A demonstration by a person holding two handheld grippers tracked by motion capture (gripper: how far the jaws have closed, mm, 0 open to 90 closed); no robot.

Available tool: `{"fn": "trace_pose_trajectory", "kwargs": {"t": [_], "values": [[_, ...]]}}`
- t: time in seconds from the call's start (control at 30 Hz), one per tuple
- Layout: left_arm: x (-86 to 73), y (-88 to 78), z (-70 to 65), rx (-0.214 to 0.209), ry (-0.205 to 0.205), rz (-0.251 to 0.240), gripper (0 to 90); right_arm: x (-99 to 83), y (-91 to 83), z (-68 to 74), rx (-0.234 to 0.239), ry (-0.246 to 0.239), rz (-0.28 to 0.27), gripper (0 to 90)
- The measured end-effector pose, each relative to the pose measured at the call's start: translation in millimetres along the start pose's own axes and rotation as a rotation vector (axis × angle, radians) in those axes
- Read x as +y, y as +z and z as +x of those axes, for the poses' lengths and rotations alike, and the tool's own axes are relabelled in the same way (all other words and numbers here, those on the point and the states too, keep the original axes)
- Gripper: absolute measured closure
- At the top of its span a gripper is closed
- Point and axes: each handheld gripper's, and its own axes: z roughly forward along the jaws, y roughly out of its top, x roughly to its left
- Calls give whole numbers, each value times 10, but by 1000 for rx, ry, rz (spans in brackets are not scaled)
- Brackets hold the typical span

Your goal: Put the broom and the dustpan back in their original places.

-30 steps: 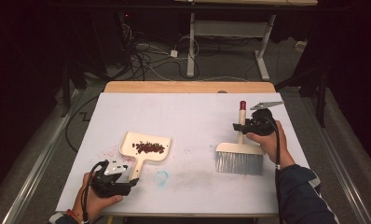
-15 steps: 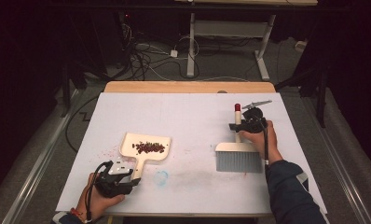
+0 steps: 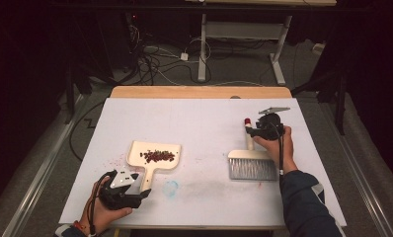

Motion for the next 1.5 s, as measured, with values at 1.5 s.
{"fn": "trace_pose_trajectory", "kwargs": {"t": [1.5], "values": [[-4,-51,-77,87,60,-49,201,-173,-998,585,69,-196,-353,259]]}}
